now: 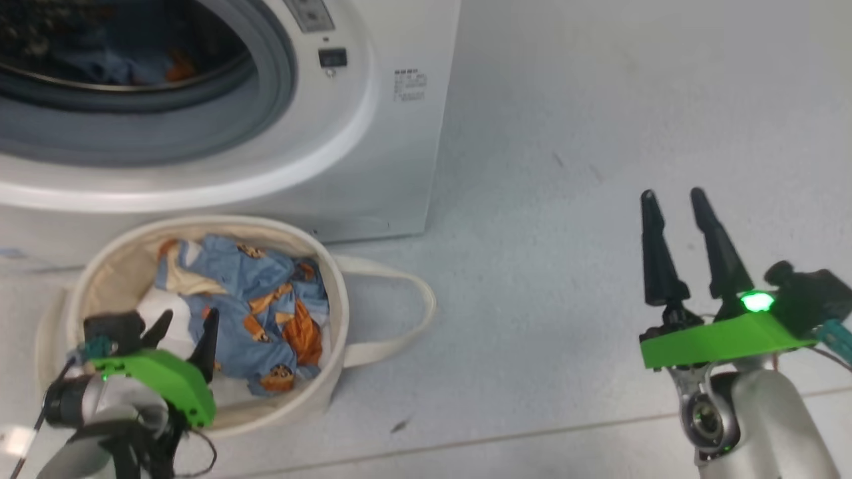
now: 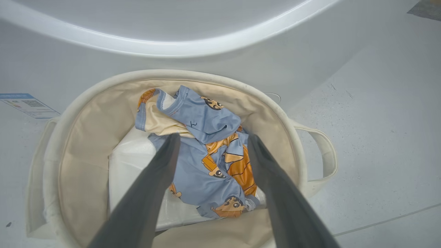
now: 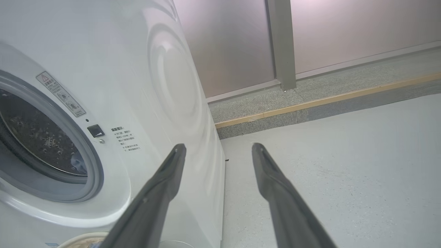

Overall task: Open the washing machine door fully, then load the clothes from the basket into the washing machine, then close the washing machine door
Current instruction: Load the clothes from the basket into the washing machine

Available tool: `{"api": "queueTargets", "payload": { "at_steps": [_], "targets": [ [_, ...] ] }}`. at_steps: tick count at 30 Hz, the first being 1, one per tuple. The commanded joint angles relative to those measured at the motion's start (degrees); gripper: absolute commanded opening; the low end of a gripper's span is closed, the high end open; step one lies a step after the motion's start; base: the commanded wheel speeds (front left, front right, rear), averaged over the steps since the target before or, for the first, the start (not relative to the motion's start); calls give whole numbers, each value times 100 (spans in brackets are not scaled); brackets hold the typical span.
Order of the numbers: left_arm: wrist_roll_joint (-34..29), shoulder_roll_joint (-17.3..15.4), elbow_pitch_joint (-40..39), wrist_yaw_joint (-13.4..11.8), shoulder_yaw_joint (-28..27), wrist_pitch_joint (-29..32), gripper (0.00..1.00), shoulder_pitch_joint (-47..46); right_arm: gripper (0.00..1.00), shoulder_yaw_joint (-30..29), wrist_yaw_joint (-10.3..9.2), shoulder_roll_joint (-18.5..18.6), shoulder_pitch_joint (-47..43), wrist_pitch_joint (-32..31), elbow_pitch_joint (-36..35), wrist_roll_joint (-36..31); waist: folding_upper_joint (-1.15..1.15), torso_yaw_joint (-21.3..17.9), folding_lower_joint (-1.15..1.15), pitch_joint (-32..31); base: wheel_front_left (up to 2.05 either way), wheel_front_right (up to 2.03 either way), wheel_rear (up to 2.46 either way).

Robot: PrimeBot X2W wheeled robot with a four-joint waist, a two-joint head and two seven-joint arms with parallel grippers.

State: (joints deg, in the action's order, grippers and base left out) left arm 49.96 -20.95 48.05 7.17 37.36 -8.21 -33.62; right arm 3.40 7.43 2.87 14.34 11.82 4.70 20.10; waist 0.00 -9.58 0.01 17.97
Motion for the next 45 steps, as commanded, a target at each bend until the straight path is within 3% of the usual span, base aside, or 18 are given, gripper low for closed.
{"api": "queueTargets", "payload": {
  "at_steps": [1,4,12,21,29,40,41,42,45],
  "targets": [
    [115,-125,59,18,-148,11,100,-276,100,68,6,0,171,74,-261,-27,0,-66,-1,476,0,0,0],
    [435,-8,181,28,47,180,100,-505,100,0,6,0,201,98,-468,-49,0,-101,-1,908,0,0,0],
    [1183,-237,343,31,538,410,100,-1093,100,-171,6,0,282,199,-1030,-31,0,-155,-1,1982,0,0,0],
    [1800,-342,568,31,819,272,100,-1841,100,-378,6,0,205,291,-1563,1,0,-99,-1,2943,0,0,0],
    [2078,-372,630,31,1238,180,100,-2240,100,-470,6,0,151,309,-1873,-65,0,-85,-1,3363,0,0,0],
    [2380,-363,585,32,1701,-66,100,-2486,100,-550,6,0,138,314,-2096,-125,0,-80,-1,3479,0,0,0],
    [2400,-364,557,32,1759,-108,38,-2497,100,-559,6,0,134,314,-2113,-134,0,-71,-1,3476,0,0,0],
    [2436,-358,530,32,1818,-116,0,-2494,100,-566,6,0,129,314,-2125,-140,0,-61,-1,3469,0,0,0],
    [2541,-361,453,32,1990,-145,0,-2488,100,-556,6,0,121,298,-2137,-167,0,-33,-1,3424,0,0,0]
  ]
}}
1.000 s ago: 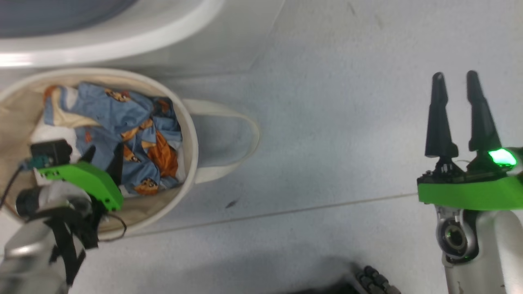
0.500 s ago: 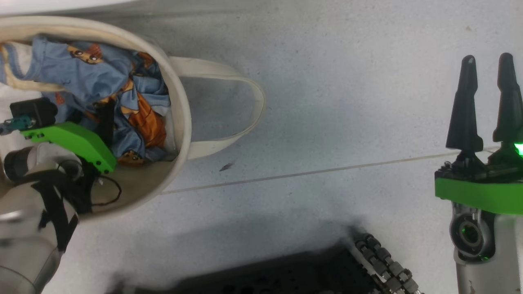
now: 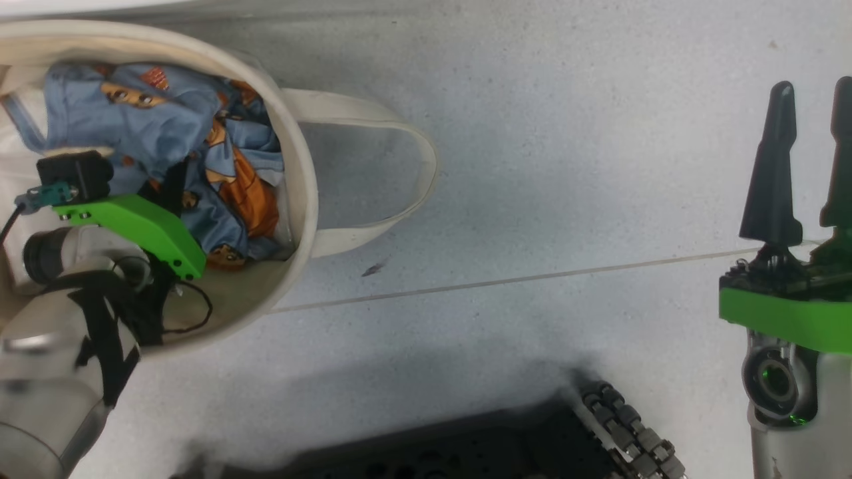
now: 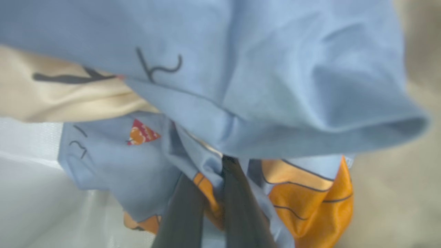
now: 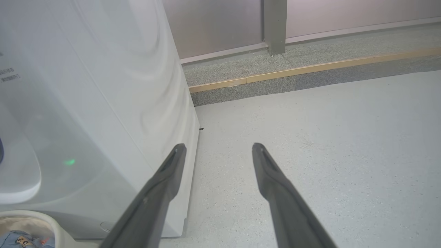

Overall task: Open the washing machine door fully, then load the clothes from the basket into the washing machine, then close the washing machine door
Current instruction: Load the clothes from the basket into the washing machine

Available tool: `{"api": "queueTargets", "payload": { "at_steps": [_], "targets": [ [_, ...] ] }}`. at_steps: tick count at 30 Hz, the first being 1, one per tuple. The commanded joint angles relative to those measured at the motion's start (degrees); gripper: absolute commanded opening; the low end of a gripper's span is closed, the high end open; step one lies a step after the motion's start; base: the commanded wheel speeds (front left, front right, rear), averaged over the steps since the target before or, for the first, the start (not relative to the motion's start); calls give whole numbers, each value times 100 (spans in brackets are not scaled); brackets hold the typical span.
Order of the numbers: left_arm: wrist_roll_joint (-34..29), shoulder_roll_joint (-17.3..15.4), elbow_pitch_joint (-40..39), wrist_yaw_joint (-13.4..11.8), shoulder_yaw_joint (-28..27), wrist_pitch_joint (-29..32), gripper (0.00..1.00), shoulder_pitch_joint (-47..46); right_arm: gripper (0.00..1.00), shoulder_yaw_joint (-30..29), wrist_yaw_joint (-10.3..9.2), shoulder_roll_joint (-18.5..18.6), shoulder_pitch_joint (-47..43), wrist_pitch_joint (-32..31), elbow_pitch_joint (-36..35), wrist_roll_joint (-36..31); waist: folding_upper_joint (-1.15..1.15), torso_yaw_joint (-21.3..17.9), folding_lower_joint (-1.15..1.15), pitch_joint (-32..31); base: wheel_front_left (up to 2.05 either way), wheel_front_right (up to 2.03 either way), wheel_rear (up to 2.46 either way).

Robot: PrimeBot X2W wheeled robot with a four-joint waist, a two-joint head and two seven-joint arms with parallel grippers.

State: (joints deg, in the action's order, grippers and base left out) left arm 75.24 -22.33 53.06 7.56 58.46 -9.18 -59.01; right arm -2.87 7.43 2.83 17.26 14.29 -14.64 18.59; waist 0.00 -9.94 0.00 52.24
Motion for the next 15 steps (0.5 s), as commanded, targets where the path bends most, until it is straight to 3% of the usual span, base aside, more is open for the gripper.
{"api": "queueTargets", "payload": {
  "at_steps": [1,8,15],
  "targets": [
    [40,-223,-72,-8,-55,-66,0,61,100,79,6,5,-172,45,-193,-27,0,16,0,-36,0,0,0],
    [268,-266,-183,-8,291,-279,0,223,100,183,6,5,-79,-21,-53,-113,0,78,0,-432,0,0,0],
    [422,-341,-503,-8,456,-542,0,512,100,328,6,5,61,-119,335,-177,0,233,0,-1266,0,0,0]
  ]
}}
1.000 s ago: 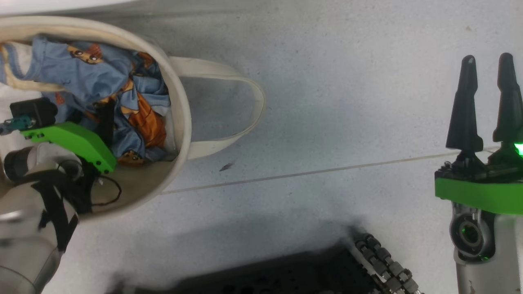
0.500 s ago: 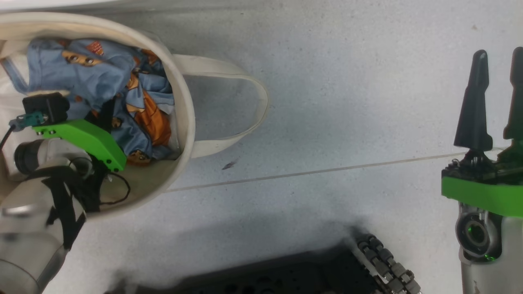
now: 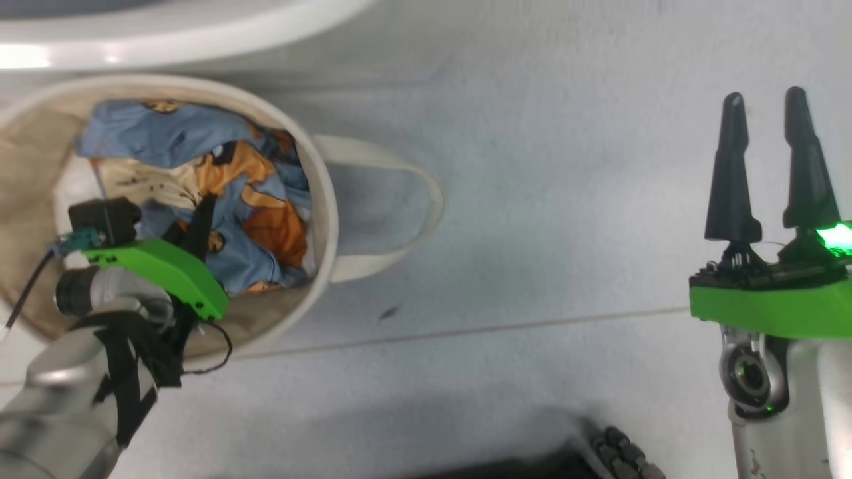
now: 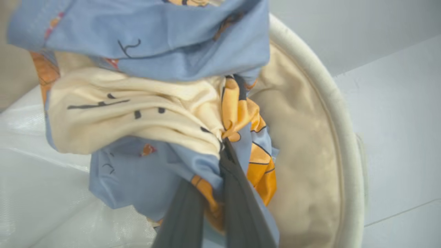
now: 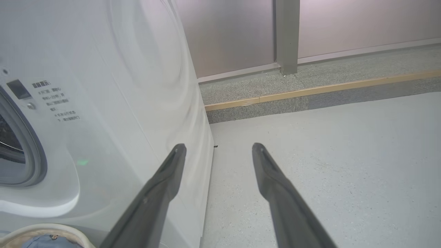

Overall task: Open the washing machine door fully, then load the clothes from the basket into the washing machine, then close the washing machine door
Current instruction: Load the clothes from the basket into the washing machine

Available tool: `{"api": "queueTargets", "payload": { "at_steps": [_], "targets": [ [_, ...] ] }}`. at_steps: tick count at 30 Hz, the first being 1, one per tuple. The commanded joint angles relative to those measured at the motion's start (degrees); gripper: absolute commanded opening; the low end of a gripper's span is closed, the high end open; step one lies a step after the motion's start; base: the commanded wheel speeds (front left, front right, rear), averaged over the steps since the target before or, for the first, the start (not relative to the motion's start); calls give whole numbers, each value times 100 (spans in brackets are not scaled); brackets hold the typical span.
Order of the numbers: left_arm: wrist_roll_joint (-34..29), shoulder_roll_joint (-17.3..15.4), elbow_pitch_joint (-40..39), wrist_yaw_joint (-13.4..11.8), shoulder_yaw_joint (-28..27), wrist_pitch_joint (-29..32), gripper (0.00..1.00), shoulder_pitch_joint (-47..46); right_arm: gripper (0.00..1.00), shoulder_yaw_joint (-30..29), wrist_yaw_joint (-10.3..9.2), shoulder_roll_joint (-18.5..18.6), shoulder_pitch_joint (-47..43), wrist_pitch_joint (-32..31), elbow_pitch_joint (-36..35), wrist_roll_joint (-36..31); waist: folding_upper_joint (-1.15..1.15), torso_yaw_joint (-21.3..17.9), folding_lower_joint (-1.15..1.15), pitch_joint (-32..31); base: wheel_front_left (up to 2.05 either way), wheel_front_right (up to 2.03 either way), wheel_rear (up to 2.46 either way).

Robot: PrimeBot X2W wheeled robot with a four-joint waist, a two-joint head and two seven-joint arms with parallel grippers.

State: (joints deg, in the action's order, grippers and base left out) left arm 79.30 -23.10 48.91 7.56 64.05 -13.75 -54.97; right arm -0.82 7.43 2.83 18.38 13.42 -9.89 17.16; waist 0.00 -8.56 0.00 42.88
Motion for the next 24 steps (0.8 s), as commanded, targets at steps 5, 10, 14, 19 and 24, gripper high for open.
{"api": "queueTargets", "payload": {
  "at_steps": [5,10,14,19,24],
  "targets": [
    [-410,-361,-478,-8,-538,-121,0,392,100,230,6,5,7,-105,197,-64,0,262,0,-993,0,0,0],
    [-1201,-361,-900,-8,-1263,-123,0,1001,100,300,6,5,-35,-180,508,-61,0,443,0,-1623,0,0,0],
    [-1722,-287,-1163,-8,-1950,-124,0,1441,100,354,6,5,-139,-213,746,-28,0,611,0,-2027,0,0,0],
    [-2507,-243,-1712,-8,-2820,-124,0,2010,100,430,6,5,-266,-173,1007,82,0,785,0,-2529,0,0,0],
    [-3033,-206,-2130,-8,-3288,-124,0,2286,100,463,6,5,-347,-169,1170,122,0,896,0,-2825,0,0,0]
  ]
}}
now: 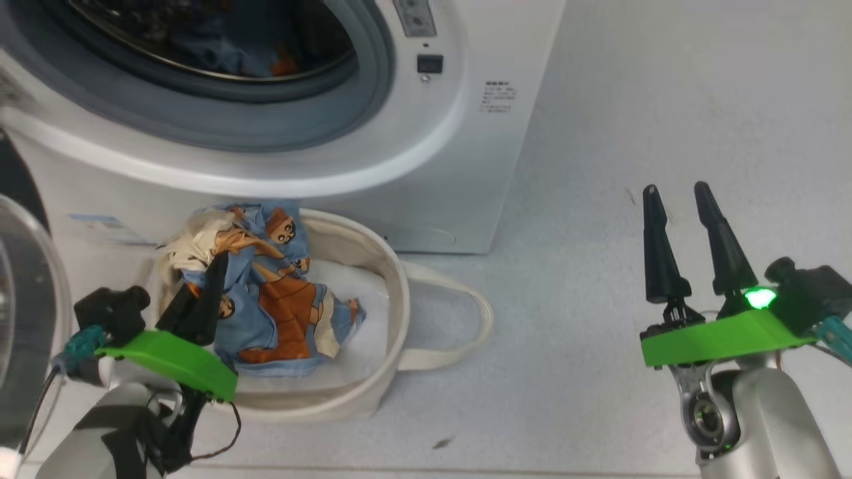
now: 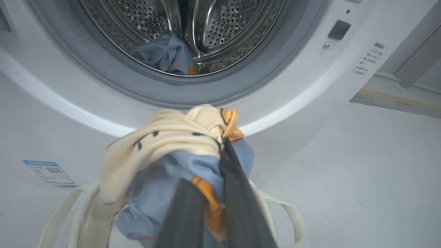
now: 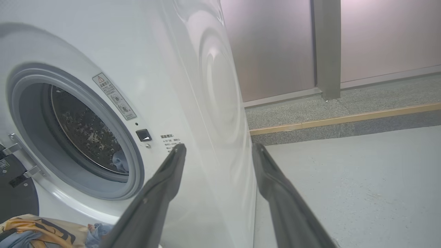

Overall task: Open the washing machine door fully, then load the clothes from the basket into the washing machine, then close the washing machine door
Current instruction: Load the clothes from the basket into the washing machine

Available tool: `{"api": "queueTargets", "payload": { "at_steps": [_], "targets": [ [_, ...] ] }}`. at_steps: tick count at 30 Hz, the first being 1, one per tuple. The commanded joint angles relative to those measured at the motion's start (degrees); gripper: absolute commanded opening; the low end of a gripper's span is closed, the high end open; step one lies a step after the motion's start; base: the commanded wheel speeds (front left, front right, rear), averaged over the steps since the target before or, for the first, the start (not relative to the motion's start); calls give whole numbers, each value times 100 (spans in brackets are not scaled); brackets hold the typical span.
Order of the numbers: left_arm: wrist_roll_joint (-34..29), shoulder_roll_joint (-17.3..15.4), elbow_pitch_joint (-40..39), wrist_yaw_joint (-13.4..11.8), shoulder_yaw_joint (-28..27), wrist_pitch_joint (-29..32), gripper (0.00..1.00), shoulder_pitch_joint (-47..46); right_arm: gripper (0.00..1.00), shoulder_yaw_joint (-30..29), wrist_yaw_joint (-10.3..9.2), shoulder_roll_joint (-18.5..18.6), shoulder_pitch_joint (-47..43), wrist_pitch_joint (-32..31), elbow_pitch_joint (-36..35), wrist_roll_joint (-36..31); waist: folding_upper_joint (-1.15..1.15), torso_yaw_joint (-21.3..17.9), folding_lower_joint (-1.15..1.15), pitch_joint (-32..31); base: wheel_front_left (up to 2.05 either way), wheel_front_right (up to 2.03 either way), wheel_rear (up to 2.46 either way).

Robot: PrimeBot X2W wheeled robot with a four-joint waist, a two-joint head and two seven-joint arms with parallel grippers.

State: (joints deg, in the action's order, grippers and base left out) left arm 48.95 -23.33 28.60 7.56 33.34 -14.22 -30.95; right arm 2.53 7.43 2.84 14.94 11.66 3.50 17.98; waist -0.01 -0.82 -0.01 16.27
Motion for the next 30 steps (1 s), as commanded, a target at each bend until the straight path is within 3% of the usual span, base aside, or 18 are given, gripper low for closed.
{"api": "queueTargets", "payload": {
  "at_steps": [1,8,20,30],
  "targets": [
    [-112,-174,-206,-8,-321,-77,0,-50,100,137,6,4,-22,9,-134,54,1,148,1,-239,0,0,0],
    [-579,-167,-952,-84,-719,-77,0,380,100,184,6,4,-147,7,28,142,1,259,1,-680,0,0,0],
    [-560,-435,-2077,-705,-937,74,0,989,100,202,6,4,-299,-26,96,223,1,307,1,-990,0,0,0],
    [-452,-495,-1862,-653,-951,197,0,877,100,271,6,4,-261,4,152,262,1,174,1,-936,0,0,0]
  ]
}}
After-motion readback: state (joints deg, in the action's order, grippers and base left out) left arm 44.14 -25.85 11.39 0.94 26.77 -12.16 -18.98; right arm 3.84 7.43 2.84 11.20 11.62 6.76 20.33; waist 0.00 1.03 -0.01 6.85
